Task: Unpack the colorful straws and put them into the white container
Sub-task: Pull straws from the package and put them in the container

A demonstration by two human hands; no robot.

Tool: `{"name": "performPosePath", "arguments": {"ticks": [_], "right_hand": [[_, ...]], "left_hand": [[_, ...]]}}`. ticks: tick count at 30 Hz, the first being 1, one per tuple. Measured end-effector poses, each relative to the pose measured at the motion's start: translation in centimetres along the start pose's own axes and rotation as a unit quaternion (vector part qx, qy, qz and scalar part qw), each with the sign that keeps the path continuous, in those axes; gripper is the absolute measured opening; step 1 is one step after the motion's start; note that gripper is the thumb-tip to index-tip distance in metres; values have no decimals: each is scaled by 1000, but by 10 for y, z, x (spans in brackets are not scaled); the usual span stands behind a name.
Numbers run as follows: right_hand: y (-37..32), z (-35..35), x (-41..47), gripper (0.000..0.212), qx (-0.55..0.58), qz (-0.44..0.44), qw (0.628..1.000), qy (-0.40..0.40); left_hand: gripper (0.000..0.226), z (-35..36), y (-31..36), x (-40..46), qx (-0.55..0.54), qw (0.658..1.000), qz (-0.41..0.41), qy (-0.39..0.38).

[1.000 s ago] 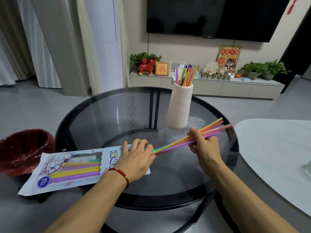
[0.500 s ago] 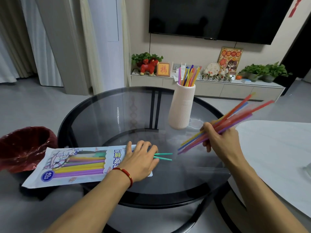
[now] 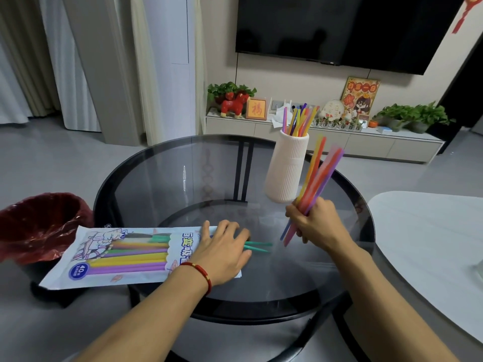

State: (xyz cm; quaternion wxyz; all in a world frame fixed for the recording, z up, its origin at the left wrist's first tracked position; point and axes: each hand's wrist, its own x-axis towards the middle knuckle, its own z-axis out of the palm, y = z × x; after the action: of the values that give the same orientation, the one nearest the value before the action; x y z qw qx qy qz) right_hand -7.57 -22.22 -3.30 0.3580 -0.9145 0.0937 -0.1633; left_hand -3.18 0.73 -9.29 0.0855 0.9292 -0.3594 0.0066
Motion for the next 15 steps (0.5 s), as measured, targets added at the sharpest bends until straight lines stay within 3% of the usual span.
{"name": "performPosePath", "arguments": {"ticks": [3,6,11,15], "right_hand": [[7,5,-2,26,27,16,1000,2],[5,-1,4,26,115,34,989,90],[-28,-32,53,16,327,66,919,210],[-55,-65,101,11,405,61,866,287]], "left_hand": [[32,1,2,4,-4,1000,9,8],[32,0,5,12,-18,999,26,9],[36,-3,9,24,-87,995,35,39],[36,-7,8,27,-101,990,40,90]]}}
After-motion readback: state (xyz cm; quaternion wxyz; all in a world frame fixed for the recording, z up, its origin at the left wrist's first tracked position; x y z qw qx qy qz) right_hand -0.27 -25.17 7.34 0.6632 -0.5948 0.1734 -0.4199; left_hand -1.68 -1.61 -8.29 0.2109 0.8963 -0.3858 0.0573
